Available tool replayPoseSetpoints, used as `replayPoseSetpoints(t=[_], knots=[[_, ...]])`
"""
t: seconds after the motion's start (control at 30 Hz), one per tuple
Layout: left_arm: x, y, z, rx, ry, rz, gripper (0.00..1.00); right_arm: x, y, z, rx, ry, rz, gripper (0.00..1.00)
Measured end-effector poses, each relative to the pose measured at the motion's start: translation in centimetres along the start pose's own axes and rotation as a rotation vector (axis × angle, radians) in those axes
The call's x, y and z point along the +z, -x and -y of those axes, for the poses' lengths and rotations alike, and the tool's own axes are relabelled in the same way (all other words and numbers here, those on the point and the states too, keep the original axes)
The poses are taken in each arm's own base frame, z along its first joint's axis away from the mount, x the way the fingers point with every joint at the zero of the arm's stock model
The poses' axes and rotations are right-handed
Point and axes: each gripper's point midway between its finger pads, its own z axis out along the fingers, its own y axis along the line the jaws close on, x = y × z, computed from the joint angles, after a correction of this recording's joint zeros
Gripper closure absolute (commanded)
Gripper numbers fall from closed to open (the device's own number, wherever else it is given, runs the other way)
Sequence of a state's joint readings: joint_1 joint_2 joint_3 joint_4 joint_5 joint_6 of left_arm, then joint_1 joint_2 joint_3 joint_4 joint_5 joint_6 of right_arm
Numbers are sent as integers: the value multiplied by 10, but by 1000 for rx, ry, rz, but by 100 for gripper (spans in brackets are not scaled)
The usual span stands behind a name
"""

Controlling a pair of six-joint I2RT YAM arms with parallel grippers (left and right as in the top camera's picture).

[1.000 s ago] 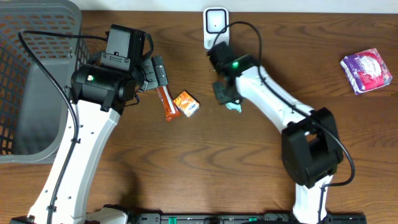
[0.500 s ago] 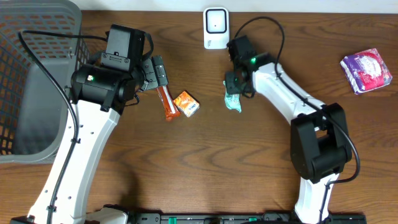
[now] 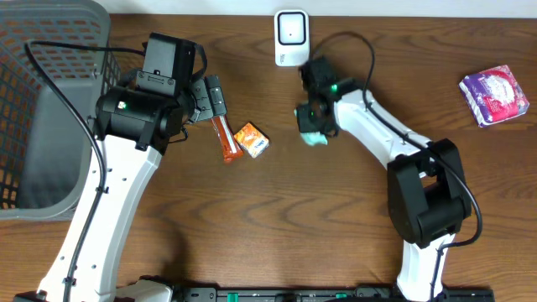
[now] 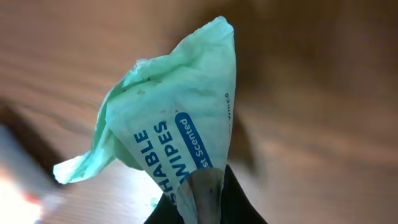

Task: Scan the item barcode
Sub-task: 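Lift the green wipes and hold them up to the scanner, then carry the green wipes right and drop them beside the purple pack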

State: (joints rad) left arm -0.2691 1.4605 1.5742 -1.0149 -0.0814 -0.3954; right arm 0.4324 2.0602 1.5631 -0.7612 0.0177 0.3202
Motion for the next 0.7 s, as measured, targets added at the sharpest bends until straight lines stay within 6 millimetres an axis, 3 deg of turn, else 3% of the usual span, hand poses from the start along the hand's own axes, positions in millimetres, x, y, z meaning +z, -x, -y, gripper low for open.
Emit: replayPoseSetpoints(t=[0.3, 0.43, 0.57, 0.7], knots=[[0, 0, 0, 0, 0, 1, 2, -113, 157, -46, -82, 129, 552, 99], [0, 0, 0, 0, 0, 0, 2, -141, 193, -52, -86, 144, 735, 99], [0, 0, 0, 0, 0, 1, 2, -155, 210, -55, -82, 156, 835, 99], [0, 0, 0, 0, 0, 1, 2, -140, 219, -58, -77, 159, 864, 99]])
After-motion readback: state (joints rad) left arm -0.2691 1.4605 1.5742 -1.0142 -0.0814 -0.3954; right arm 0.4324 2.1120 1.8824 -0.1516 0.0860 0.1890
